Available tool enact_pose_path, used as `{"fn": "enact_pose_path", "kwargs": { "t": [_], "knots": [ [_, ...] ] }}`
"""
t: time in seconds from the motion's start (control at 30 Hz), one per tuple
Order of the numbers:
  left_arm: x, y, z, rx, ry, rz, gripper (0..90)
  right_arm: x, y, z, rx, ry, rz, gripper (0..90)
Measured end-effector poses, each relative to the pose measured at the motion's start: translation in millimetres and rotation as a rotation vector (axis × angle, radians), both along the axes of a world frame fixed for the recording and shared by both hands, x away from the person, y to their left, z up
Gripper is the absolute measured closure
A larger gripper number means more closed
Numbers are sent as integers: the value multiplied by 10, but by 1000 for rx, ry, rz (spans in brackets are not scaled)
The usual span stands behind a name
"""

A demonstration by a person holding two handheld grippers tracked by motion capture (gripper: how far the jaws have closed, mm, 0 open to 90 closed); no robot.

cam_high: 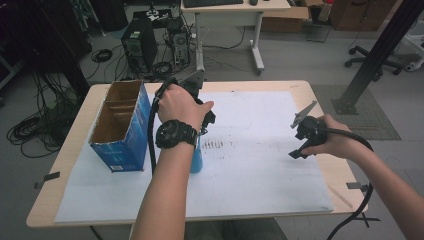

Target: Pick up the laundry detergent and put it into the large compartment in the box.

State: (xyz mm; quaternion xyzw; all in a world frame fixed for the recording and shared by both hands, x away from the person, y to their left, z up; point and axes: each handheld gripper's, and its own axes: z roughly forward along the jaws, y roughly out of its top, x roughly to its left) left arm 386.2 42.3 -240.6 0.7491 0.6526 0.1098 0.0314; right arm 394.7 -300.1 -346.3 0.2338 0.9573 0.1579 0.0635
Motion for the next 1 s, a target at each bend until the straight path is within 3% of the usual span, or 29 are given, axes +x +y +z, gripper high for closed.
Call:
{"fn": "enact_pose_path", "kwargs": {
  "t": [1.0],
  "knots": [
    [-8,-37,-121,10,18,-10,80,-17,6,-18,-1,0,0,218]
  ]
}}
